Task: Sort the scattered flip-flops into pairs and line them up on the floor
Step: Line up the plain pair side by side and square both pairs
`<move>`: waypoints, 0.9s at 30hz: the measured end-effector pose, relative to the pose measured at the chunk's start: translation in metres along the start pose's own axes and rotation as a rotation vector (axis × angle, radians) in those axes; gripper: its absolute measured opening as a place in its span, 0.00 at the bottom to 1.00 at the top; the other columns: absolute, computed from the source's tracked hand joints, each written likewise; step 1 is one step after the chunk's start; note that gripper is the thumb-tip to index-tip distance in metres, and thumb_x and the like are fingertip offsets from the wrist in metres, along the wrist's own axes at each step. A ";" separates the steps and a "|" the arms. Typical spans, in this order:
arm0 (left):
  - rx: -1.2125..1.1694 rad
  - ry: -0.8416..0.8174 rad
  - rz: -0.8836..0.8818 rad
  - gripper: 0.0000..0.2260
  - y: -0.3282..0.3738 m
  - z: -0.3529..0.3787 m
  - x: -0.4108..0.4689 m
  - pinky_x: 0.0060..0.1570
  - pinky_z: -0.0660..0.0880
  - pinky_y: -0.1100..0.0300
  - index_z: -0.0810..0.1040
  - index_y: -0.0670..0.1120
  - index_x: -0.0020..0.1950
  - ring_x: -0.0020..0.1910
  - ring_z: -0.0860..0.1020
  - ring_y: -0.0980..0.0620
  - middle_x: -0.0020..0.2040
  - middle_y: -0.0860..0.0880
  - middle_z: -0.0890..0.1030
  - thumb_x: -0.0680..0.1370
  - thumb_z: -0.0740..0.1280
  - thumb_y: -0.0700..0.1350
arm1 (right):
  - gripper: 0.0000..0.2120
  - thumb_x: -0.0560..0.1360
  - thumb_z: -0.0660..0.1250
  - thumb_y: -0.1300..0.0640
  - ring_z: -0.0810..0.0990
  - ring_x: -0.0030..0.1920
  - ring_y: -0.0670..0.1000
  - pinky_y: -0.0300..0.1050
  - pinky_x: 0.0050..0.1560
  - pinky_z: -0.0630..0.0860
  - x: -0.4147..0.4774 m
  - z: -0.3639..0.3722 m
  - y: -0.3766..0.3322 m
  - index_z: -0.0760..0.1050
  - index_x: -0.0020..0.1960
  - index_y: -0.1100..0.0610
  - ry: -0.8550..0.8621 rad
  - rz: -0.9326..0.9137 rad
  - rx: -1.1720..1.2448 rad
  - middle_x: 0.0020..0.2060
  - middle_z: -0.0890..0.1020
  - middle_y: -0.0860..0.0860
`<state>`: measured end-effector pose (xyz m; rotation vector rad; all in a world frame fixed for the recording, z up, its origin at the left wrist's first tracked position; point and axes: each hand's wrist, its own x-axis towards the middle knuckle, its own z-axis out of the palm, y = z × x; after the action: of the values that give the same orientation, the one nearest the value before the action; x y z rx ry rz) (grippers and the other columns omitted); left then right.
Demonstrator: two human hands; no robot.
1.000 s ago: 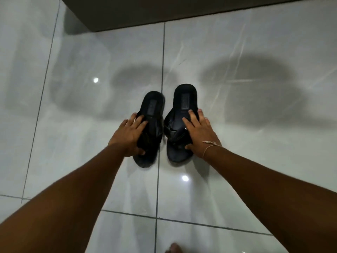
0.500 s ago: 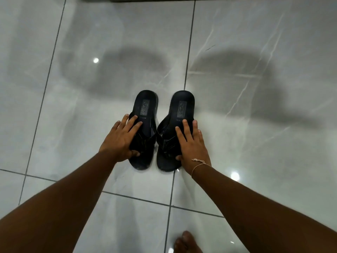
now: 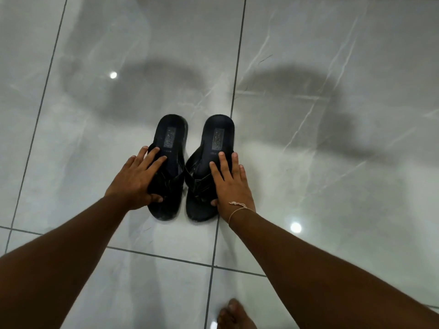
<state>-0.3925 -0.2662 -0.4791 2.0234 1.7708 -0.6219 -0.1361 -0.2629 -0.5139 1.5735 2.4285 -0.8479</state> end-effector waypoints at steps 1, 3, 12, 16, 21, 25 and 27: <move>0.009 -0.002 0.001 0.54 -0.003 0.000 0.000 0.76 0.54 0.43 0.51 0.49 0.78 0.79 0.45 0.42 0.81 0.45 0.48 0.62 0.78 0.61 | 0.51 0.68 0.76 0.54 0.34 0.76 0.62 0.57 0.74 0.37 0.001 0.002 -0.002 0.44 0.78 0.54 0.003 -0.001 0.000 0.78 0.40 0.56; 0.019 0.003 0.003 0.54 -0.007 0.001 0.000 0.76 0.54 0.43 0.52 0.49 0.78 0.79 0.45 0.42 0.81 0.45 0.49 0.62 0.78 0.60 | 0.51 0.68 0.75 0.53 0.34 0.76 0.62 0.58 0.74 0.38 0.003 0.005 -0.005 0.43 0.78 0.53 0.008 -0.003 -0.002 0.78 0.40 0.56; 0.029 0.006 -0.008 0.53 -0.016 0.010 -0.007 0.76 0.54 0.42 0.53 0.48 0.78 0.79 0.45 0.41 0.81 0.43 0.49 0.62 0.78 0.61 | 0.52 0.68 0.76 0.50 0.34 0.76 0.63 0.63 0.73 0.36 0.005 0.011 -0.012 0.42 0.78 0.53 0.010 -0.009 -0.050 0.78 0.40 0.56; 0.040 -0.014 -0.012 0.53 -0.010 0.005 -0.010 0.76 0.50 0.39 0.49 0.48 0.79 0.78 0.41 0.38 0.80 0.41 0.44 0.63 0.77 0.58 | 0.53 0.67 0.75 0.46 0.35 0.76 0.64 0.72 0.71 0.36 0.001 0.005 -0.013 0.41 0.77 0.52 0.035 -0.019 -0.109 0.79 0.42 0.56; -0.006 0.076 -0.126 0.51 0.027 -0.018 -0.033 0.75 0.48 0.36 0.49 0.46 0.79 0.78 0.42 0.36 0.80 0.38 0.46 0.62 0.71 0.55 | 0.47 0.69 0.72 0.47 0.40 0.77 0.64 0.73 0.71 0.38 -0.047 -0.012 -0.008 0.46 0.78 0.51 0.164 -0.082 -0.029 0.79 0.48 0.56; -0.124 0.157 0.017 0.49 0.153 -0.048 -0.029 0.73 0.51 0.35 0.54 0.44 0.78 0.78 0.48 0.35 0.79 0.37 0.52 0.61 0.68 0.57 | 0.42 0.73 0.69 0.49 0.41 0.78 0.61 0.70 0.73 0.43 -0.116 -0.041 0.066 0.47 0.77 0.54 0.145 -0.036 -0.103 0.79 0.49 0.56; -0.164 0.106 0.156 0.47 0.237 -0.061 -0.017 0.76 0.46 0.39 0.47 0.46 0.79 0.78 0.40 0.39 0.80 0.40 0.44 0.66 0.67 0.58 | 0.42 0.72 0.70 0.50 0.45 0.78 0.61 0.68 0.74 0.47 -0.151 -0.061 0.129 0.49 0.77 0.56 0.156 0.055 -0.152 0.78 0.52 0.56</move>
<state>-0.1542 -0.2788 -0.4205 2.0882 1.6416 -0.3162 0.0565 -0.3135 -0.4530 1.6978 2.4726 -0.5352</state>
